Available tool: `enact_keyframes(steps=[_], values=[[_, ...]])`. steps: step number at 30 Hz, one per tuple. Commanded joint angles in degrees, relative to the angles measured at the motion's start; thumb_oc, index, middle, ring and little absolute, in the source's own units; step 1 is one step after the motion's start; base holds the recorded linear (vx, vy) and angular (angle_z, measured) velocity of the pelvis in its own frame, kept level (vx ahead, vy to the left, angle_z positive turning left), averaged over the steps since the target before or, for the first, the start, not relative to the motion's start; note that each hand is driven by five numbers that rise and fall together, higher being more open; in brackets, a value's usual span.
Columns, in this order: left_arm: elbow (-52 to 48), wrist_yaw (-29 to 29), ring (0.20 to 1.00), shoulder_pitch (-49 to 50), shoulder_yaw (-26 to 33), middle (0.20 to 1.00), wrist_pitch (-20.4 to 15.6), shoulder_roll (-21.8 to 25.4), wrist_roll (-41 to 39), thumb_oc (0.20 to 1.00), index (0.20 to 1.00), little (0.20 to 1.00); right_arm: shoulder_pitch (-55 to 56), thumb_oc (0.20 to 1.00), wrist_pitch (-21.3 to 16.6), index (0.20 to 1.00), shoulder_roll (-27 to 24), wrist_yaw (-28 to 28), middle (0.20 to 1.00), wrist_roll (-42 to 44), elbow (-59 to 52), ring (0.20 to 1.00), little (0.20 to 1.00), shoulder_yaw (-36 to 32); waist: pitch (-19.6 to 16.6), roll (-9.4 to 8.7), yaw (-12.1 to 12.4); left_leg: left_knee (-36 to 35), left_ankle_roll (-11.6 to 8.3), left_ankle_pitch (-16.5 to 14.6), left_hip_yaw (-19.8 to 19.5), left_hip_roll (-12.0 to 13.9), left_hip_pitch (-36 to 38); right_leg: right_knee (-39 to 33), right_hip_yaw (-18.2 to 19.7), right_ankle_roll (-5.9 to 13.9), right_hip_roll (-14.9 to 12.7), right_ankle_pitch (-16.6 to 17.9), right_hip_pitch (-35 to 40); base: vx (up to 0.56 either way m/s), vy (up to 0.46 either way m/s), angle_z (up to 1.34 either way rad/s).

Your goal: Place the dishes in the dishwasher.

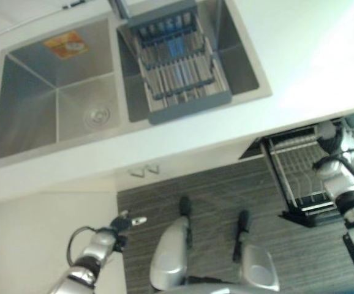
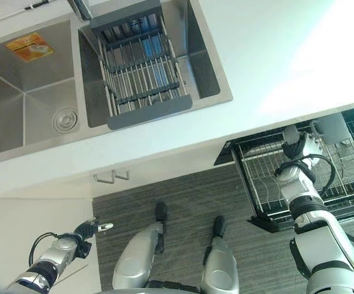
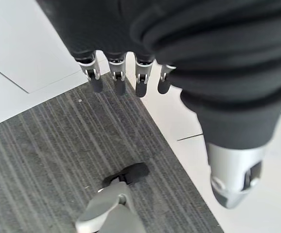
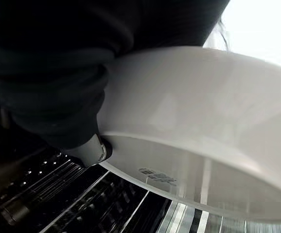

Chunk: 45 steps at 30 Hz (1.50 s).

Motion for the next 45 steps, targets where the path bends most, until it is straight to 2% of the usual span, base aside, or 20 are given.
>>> enact_keyframes(steps=[1, 6, 8, 13, 18, 20, 25, 27, 29, 38, 39, 40, 41, 42, 43, 45], values=[[1.03, -0.24, 1.0, -0.16, -1.53, 1.0, -0.68, 2.87, -3.06, 1.0, 1.0, 1.0, -3.61, 0.2, 1.48, 0.2, -5.59, -9.66, 0.2, -5.63, -2.68, 0.2, 0.2, 3.55, -3.33, -1.31, 1.37, 7.19, 1.47, -5.67, -5.63, -2.4, -4.8, 11.53, -0.14, -1.08, -1.27, -5.83, -4.97, -0.06, -0.016, 0.03], [0.73, -0.27, 1.0, -0.84, -1.81, 1.0, -0.36, 3.66, -3.78, 1.0, 1.0, 1.0, -4.64, 0.2, 2.68, 0.2, -7.12, -10.33, 0.2, -9.02, -2.1, 0.2, 0.2, 6.41, -2.53, -0.66, 1.06, 6.54, 1.74, -5.12, -5.57, -2.74, -6.35, 12.21, 0.45, -1.05, -1.12, -5.87, -7.3, -0.07, -0.014, -0.02], [0.61, -0.32, 1.0, -1.52, -1.96, 1.0, -0.43, 4.03, -3.88, 1.0, 1.0, 1.0, -6.75, 0.2, 3.64, 0.2, -7.26, -11.37, 0.2, -10.72, 0.2, 0.2, 0.2, 8.11, -1.72, -0.07, 1.35, 7.54, 1.92, -5.14, -5.48, -3.13, -7.89, 14.54, 0.58, -1.24, -1.29, -6.65, -9.3, -0.09, -0.03, -0.07], [-1.05, 0.41, 1.0, -1.78, -2.98, 1.0, -0.6, 3.96, -4.52, 1.0, 1.0, 1.0, -8.28, 0.2, 3.15, 0.2, -7.75, -14.33, 0.2, -7.63, 3.77, 0.2, 0.2, 7.43, -0.47, 1.64, 1.35, 9.73, 2.01, -5.14, -5.64, -3.76, -10.55, 18.59, 0.7, -1.62, -1.96, -7.88, -12.43, -0.04, -0.005, 0.07], [-3.26, 0.59, 1.0, -2.65, -3.52, 1.0, -0.05, 4.41, -5.52, 1.0, 1.0, 1.0, -12.25, 0.2, 4.87, 0.2, -7.19, -14.17, 0.2, -8.13, 4.4, 0.2, 0.2, 8.98, 1.14, 3.3, 1.39, 9.47, 2.15, -4.31, -5.44, -4.39, -12.68, 21.44, 1.83, -1.74, -1.95, -8.5, -16.42, -0.05, 0.014, -0.01], [-3.5, 0.23, 1.0, -2.61, -4.14, 1.0, -1.01, 4.18, -5.41, 1.0, 1.0, 1.0, -14.26, 0.2, 4.99, 0.2, -7.09, -13.22, 0.2, -9.04, 6.39, 0.2, 0.2, 9.87, 1.6, 4.09, 1.74, 9.38, 2.33, -3.97, -5.47, -4.73, -13.7, 22.41, 2.18, -1.79, -1.92, -8.75, -17.95, -0.04, 0.005, 0.0], [-4.65, -0.23, 1.0, -1.78, -5.07, 1.0, -0.8, 4.69, -5.22, 1.0, 1.0, 1.0, -16.31, 0.2, 5.07, 0.2, -7.49, -13.82, 0.2, -9.73, 10.24, 0.2, 0.2, 10.43, 1.6, 5.18, 2.5, 9.64, 2.41, -3.73, -4.86, -4.71, -15.64, 24.45, 1.42, -1.69, -2.39, -9.25, -20.53, -0.04, -0.003, 0.05], [-4.53, 0.21, 1.0, -1.87, -5.65, 1.0, -1.15, 4.1, -5.57, 1.0, 1.0, 1.0, -17.47, 0.2, 6.82, 0.2, -7.25, -17.42, 0.2, -10.09, 11.77, 0.2, 0.2, 10.25, 1.61, 5.9, 2.64, 10.23, 2.54, -3.84, -4.57, -4.86, -16.69, 25.09, 1.28, -1.64, -2.74, -9.16, -21.84, -0.04, 0.035, 0.01], [-5.39, 0.88, 1.0, -1.8, -6.37, 1.0, -0.73, 3.58, -6.12, 1.0, 1.0, 1.0, -17.77, 0.2, 6.27, 0.2, -7.1, -19.12, 0.2, -11.51, 12.73, 0.2, 0.2, 9.43, 1.61, 6.71, 2.62, 10.9, 2.66, -3.98, -4.6, -5.21, -17.41, 25.89, 1.53, -1.55, -3.03, -9.11, -22.9, -0.01, 0.058, 0.0], [-8.8, 0.74, 1.0, -1.94, -9.37, 1.0, -2.5, 3.39, -6.07, 1.0, 1.0, 1.0, -21.36, 0.2, 9.68, 0.2, -6.43, -17.45, 0.2, -11.73, 12.41, 0.2, 0.2, 12.62, 1.61, 8.25, 2.58, 12.41, 2.85, -3.82, -4.55, -5.65, -22.16, 27.87, 3.11, -1.69, -2.52, -8.81, -28.55, 0.0, 0.029, -0.03], [-9.21, 0.7, 1.0, -2.05, -9.84, 1.0, -2.8, 3.39, -6.44, 1.0, 1.0, 1.0, -21.45, 0.2, 9.94, 0.2, -6.03, -17.42, 0.2, -11.52, 12.57, 0.2, 0.2, 12.67, 1.61, 8.05, 2.41, 13.03, 2.61, -5.33, -4.72, -6.05, -21.71, 28.84, 3.82, -1.3, -2.62, -10.48, -28.39, 0.07, 0.004, -0.02], [-9.29, 0.71, 1.0, -2.5, -10.0, 1.0, -2.98, 3.41, -6.71, 1.0, 1.0, 1.0, -21.72, 0.2, 9.63, 0.2, -5.91, -17.43, 0.2, -11.28, 12.94, 0.2, 0.2, 12.59, 1.61, 8.0, 2.47, 13.27, 2.65, -5.36, -4.82, -6.08, -22.2, 29.04, 3.86, -1.34, -2.49, -10.51, -28.87, 0.0, 0.0, 0.0], [-9.56, 0.74, 1.0, -3.51, -10.33, 1.0, -3.13, 3.63, -7.26, 1.0, 1.0, 1.0, -22.7, 0.495, 9.68, 0.495, -5.83, -16.25, 0.495, -11.65, 13.44, 0.495, 0.495, 12.8, 1.61, 8.13, 2.79, 13.45, 2.98, -4.05, -4.94, -5.79, -24.0, 28.97, 3.33, -1.9, -2.18, -9.03, -30.48, -0.07, -0.003, -0.02], [-9.83, 0.94, 1.0, -3.75, -10.67, 1.0, -3.2, 3.63, -7.59, 1.0, 1.0, 1.0, -22.84, 0.859, 9.26, 0.859, -5.77, -15.88, 0.859, -12.8, 13.95, 0.859, 0.859, 12.93, 1.61, 8.07, 2.86, 13.64, 3.0, -4.13, -5.13, -5.82, -24.4, 29.28, 3.29, -1.9, -2.1, -9.08, -30.92, 0.0, 0.0, 0.0], [-10.1, 1.04, 1.0, -3.7, -11.19, 1.0, -2.99, 3.71, -7.87, 1.0, 1.0, 1.0, -22.56, 1.0, 8.12, 1.0, -5.57, -14.91, 1.0, -10.0, 14.2, 1.0, 1.0, 13.25, 1.61, 7.76, 2.71, 14.08, 2.76, -5.63, -5.2, -6.12, -23.61, 30.09, 3.7, -1.39, -2.36, -10.67, -30.36, 0.06, -0.022, -0.02], [-10.74, 1.29, 1.0, -4.11, -11.6, 1.0, -2.56, 3.67, -8.07, 1.0, 1.0, 1.0, -21.97, 1.0, 4.88, 1.0, -4.39, -13.39, 1.0, -2.47, 14.79, 1.0, 1.0, 11.74, 1.61, 7.73, 2.74, 14.2, 2.86, -5.58, -5.1, -6.1, -24.21, 30.27, 3.65, -1.48, -2.21, -10.56, -31.08, 0.01, -0.005, 0.04]])
